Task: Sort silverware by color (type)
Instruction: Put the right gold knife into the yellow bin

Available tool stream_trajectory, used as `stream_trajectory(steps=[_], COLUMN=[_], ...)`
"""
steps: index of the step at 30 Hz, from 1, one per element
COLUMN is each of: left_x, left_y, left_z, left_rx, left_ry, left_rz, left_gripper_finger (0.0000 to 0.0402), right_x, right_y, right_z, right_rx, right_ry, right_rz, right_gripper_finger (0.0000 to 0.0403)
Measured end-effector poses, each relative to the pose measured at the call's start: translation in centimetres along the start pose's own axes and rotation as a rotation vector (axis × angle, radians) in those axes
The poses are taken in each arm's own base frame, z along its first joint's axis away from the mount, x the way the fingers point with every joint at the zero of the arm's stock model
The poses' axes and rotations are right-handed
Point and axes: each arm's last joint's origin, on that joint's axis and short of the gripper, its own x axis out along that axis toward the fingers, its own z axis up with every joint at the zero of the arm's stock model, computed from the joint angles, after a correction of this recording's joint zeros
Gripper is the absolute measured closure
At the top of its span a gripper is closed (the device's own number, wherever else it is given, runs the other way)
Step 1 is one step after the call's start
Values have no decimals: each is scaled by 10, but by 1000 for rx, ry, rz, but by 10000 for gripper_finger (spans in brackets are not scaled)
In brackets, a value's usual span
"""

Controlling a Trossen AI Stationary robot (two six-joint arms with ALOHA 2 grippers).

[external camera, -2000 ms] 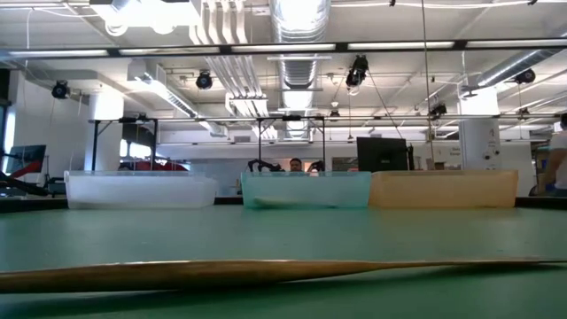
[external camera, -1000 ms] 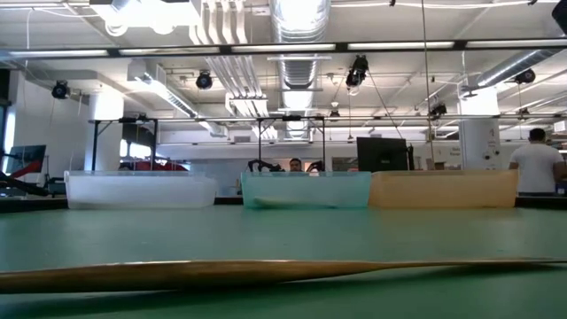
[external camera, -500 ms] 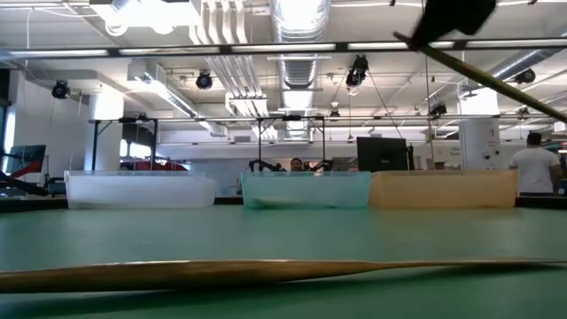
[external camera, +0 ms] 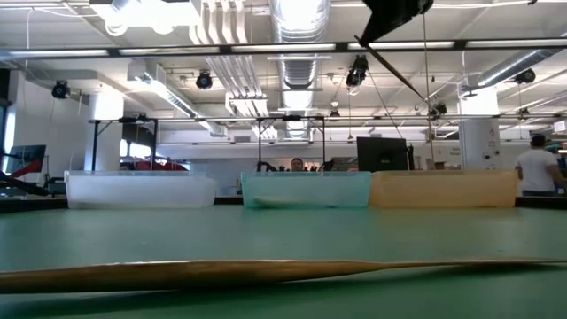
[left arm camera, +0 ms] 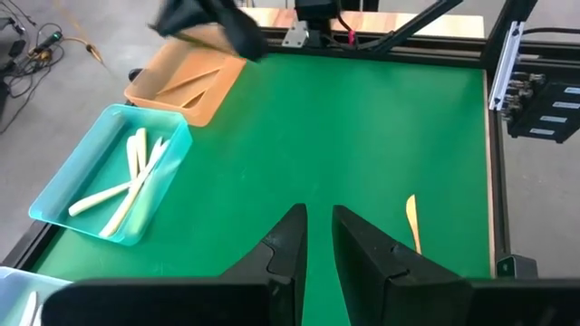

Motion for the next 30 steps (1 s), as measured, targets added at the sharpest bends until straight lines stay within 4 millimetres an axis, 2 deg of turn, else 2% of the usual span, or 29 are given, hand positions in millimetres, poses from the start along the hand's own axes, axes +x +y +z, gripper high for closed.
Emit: stream_trajectory(steps=[3,7,13,18,22,30], left_x=[0,1,3,4,4,6], left_y=[0,2,9,15,17,23], left_z=[0,2,7,10,12,15], left_rx=[0,-3,-17,-28,-30,-39], left_ry=[-16,-34,-91,-128,-168,-199], left_rz=[17,43,118,168,217,266], left_gripper_finger=[363,363,363,363,363,363], right_x=[20,54,108,146,167,192], right_y=[-22,-47,-71,-86,-90,-97], right_z=[-1,-12,-41,-72,-89,-94], right_rx=[-61,-144,-145,-166,-200,-170], right_ry=[65,209,434,602,643,596], right_rz=[-84,-161,-24,-12,-6,27], right_gripper_finger=[393,393,392,392,392,391])
